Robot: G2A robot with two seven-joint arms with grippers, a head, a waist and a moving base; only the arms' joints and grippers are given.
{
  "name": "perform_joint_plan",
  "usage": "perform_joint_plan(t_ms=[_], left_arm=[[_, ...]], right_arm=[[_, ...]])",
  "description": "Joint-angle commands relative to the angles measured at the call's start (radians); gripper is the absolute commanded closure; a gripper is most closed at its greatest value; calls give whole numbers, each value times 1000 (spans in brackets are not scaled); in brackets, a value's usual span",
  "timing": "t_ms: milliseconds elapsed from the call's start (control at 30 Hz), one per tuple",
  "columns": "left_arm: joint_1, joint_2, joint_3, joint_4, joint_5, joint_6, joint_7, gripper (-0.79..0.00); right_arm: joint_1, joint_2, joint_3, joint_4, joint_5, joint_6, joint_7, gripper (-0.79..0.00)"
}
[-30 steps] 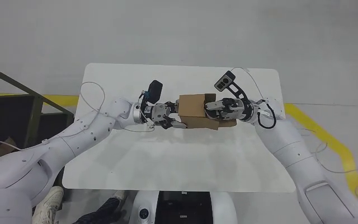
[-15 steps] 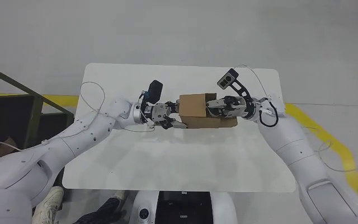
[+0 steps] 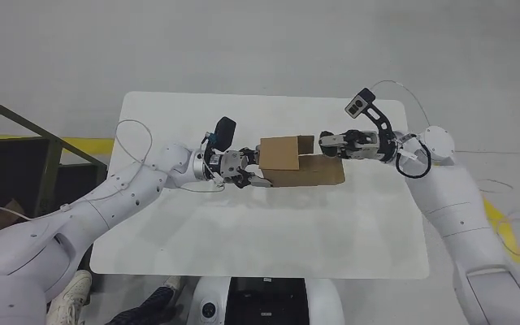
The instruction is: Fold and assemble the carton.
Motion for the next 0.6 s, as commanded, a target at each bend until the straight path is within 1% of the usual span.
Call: perform_joint_plan(t_ms=[0,200,400,567], left_arm=[[0,0,1,2,0,0,-9,-489],[-4,-3,4,1,-4,0,-30,-496],[-3,-4,4,-8,-6,0,-37,-486],[3,-3,9,-18,-1,0,-41,-493]], right_arm=[[-12,6,3,-52,-52,27,-19,0],[-33,13,-8,-143,-132,85,-23,0],[-42,10,-24,-159,-149,93,-41,0],[-38,0,-43,-145,-129,78,-52,0]])
